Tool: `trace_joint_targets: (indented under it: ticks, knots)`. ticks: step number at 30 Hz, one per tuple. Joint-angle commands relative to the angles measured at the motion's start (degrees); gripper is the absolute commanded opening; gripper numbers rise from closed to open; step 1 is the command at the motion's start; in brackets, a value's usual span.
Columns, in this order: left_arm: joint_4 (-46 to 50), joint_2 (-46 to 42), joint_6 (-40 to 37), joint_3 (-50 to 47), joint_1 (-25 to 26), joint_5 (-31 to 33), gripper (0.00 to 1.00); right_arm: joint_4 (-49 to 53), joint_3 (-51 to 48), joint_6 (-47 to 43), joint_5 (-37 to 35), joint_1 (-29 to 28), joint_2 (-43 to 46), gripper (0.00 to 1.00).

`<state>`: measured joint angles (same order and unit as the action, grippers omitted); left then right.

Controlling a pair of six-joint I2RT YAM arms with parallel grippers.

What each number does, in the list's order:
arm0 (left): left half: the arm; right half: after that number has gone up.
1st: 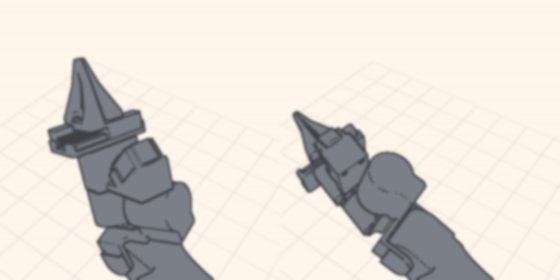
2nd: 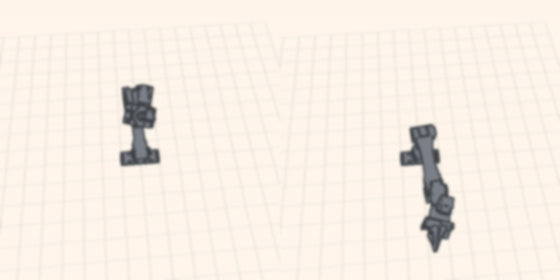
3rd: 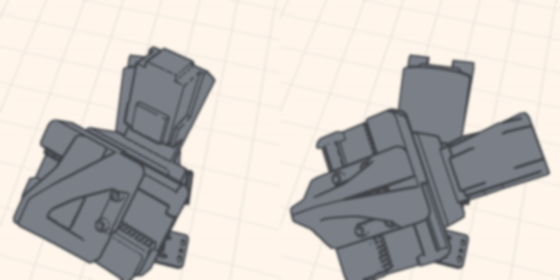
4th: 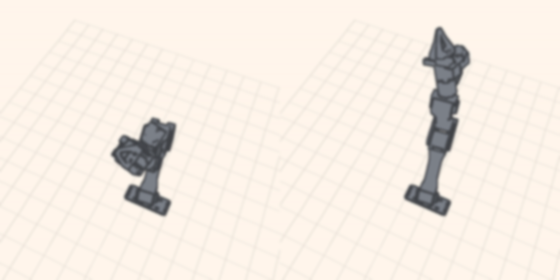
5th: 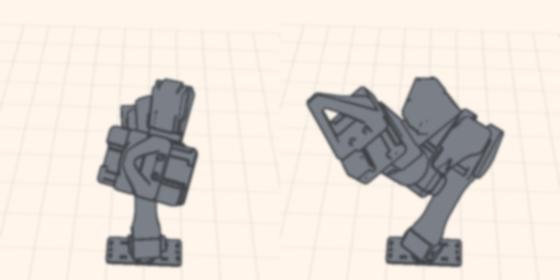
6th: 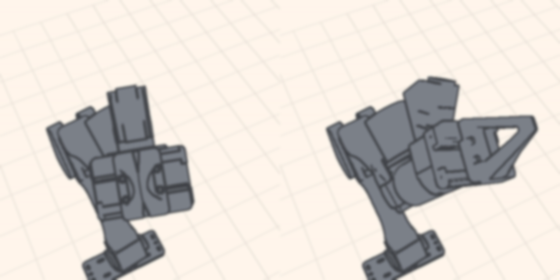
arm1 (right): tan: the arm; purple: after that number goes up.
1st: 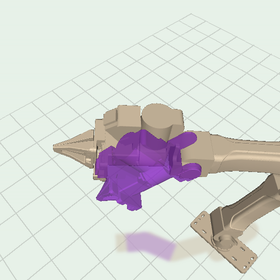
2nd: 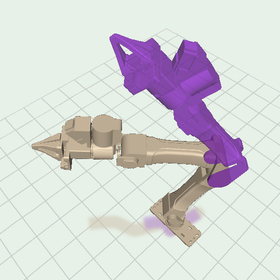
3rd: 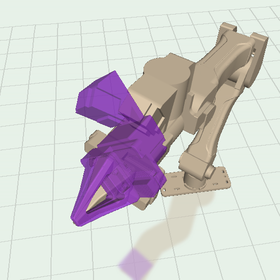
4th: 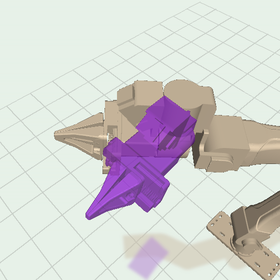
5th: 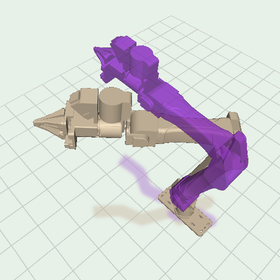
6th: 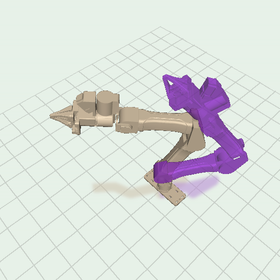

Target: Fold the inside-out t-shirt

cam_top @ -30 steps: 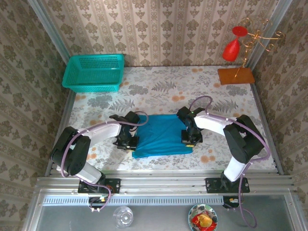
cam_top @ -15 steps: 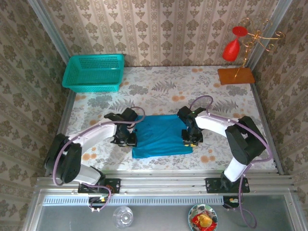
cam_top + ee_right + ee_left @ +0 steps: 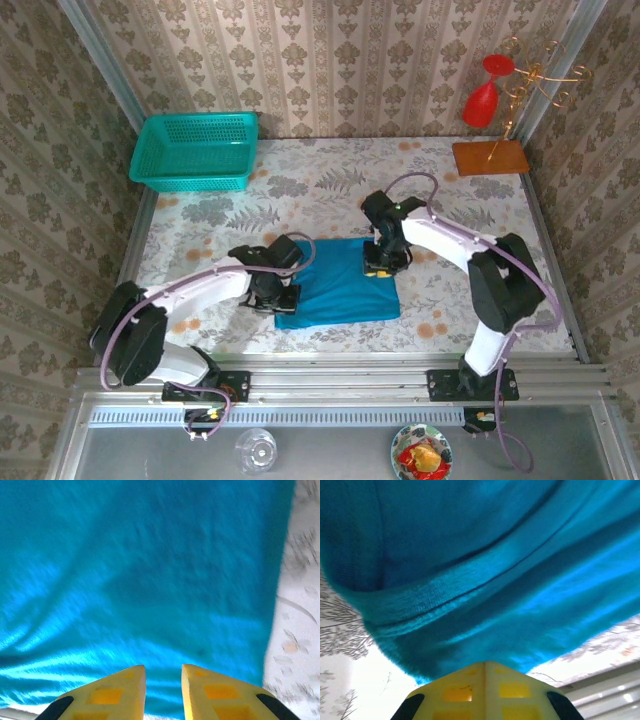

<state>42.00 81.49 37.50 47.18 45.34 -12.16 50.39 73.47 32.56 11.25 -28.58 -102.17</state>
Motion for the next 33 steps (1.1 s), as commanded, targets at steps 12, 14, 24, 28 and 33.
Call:
trace_joint_targets:
  ticks: [12,14,24,28,33]
  knots:
    - [-6.3,3.5,-2.1,-4.4,-9.3,-1.9,0.08,-2.1,11.9,-6.5,7.9,10.5,-16.8,0.24]
    - [-7.0,4.8,-3.3,-4.3,-11.8,-2.9,0.08,-2.7,9.2,-6.5,7.5,11.3,-15.8,0.24]
    - [-7.8,19.2,-13.8,7.1,-21.6,-4.7,0.08,-9.6,-16.5,-0.9,9.4,9.5,1.2,0.23]
    - [-6.5,26.3,-18.1,14.3,-23.9,-3.3,0.08,-14.6,-26.8,6.7,9.9,2.7,8.4,0.23]
    - [-5.8,32.7,-21.5,24.7,-25.1,-3.6,0.08,-22.7,-31.3,18.5,11.4,-9.5,10.9,0.23]
